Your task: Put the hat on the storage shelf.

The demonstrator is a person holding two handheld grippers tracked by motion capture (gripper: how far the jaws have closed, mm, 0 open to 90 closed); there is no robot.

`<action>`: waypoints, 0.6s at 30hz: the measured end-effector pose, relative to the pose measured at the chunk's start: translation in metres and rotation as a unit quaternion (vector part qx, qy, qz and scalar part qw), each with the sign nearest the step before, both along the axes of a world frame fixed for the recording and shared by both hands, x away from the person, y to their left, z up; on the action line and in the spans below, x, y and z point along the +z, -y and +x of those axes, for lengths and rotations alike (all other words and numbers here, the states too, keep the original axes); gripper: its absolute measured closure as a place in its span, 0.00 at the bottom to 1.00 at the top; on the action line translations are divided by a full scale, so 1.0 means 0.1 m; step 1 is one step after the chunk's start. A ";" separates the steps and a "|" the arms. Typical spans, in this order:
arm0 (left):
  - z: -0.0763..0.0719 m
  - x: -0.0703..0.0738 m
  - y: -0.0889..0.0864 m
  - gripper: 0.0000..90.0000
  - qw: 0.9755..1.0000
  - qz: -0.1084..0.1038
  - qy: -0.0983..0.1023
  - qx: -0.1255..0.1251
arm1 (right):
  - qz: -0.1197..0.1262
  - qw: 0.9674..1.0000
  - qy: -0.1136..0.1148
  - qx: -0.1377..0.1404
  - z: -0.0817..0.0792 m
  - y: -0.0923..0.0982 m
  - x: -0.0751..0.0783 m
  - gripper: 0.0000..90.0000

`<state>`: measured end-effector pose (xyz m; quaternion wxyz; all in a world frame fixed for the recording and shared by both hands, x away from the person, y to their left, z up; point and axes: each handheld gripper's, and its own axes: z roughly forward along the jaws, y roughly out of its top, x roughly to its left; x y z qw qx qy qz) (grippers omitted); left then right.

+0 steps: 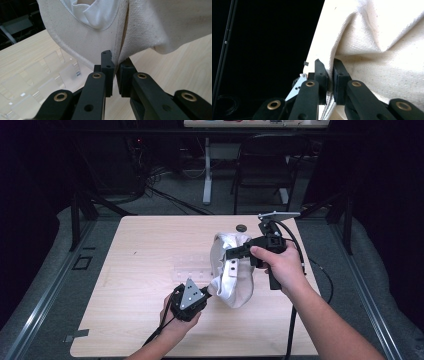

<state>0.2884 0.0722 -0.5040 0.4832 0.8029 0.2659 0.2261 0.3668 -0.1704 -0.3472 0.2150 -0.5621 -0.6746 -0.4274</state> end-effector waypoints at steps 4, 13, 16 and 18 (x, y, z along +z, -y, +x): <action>0.10 0.00 0.02 0.95 1.000 -0.010 -0.008 0.001 | -0.006 1.000 0.001 -0.003 0.06 0.00 -0.05 0.94; 0.39 -0.07 0.01 0.95 0.999 -0.033 -0.026 0.013 | -0.012 1.000 -0.006 -0.027 0.29 0.01 -0.18 0.94; 0.45 -0.09 0.01 0.95 0.999 -0.041 -0.032 0.015 | -0.009 1.000 -0.008 -0.029 0.34 0.00 -0.21 0.94; 0.48 -0.10 0.01 0.95 0.998 -0.045 -0.034 0.016 | -0.012 0.999 -0.008 -0.030 0.36 -0.01 -0.22 0.94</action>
